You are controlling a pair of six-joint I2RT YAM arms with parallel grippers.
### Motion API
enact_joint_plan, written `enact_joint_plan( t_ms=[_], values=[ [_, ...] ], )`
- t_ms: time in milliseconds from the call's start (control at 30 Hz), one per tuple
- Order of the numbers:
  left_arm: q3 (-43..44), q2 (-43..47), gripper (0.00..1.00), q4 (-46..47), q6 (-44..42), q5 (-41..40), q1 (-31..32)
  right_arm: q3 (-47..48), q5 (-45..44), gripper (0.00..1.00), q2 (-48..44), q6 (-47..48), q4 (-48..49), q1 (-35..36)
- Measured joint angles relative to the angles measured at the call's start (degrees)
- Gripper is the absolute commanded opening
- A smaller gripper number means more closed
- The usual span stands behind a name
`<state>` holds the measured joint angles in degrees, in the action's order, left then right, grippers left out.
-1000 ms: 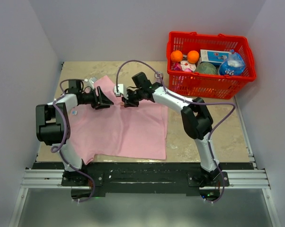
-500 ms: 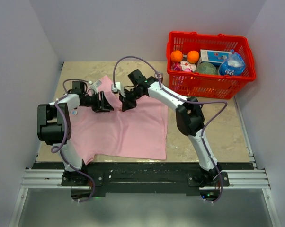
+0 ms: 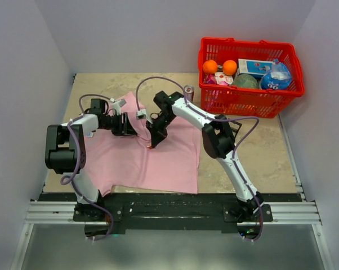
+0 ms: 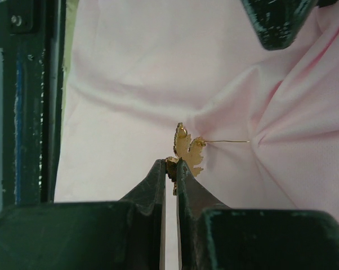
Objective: Remove the brooch from the garment
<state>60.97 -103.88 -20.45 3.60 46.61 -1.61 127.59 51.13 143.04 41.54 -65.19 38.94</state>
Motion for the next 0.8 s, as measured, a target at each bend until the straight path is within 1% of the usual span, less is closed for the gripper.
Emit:
enact_joint_plan(
  t_ms=[200,333,433,567,667,800],
  values=[
    [-1.7,0.5,0.49,2.4,0.3,-1.3,0.0,-1.7,1.2,0.0,-0.2,4.6,-5.7,0.0],
    [-1.7,0.4,0.49,3.6,0.3,-2.0,0.0,-5.3,1.3,0.0,-1.2,8.5,-8.7,0.0],
    [-1.7,-0.2,0.49,4.9,0.3,-2.1,0.0,-8.0,0.2,0.0,-3.1,10.7,-9.9,0.0],
    [-1.7,-1.1,0.49,5.8,0.8,-1.7,0.0,-9.1,-3.2,0.0,-6.3,12.2,-10.8,0.0],
    [-1.6,-0.9,0.49,7.5,1.3,-0.5,0.0,-10.4,-7.4,0.0,-11.4,13.1,-8.9,0.0],
    [-0.6,0.6,0.49,8.9,1.9,0.1,0.0,-13.3,-12.8,0.0,-20.6,13.9,-2.3,-0.5]
  ],
)
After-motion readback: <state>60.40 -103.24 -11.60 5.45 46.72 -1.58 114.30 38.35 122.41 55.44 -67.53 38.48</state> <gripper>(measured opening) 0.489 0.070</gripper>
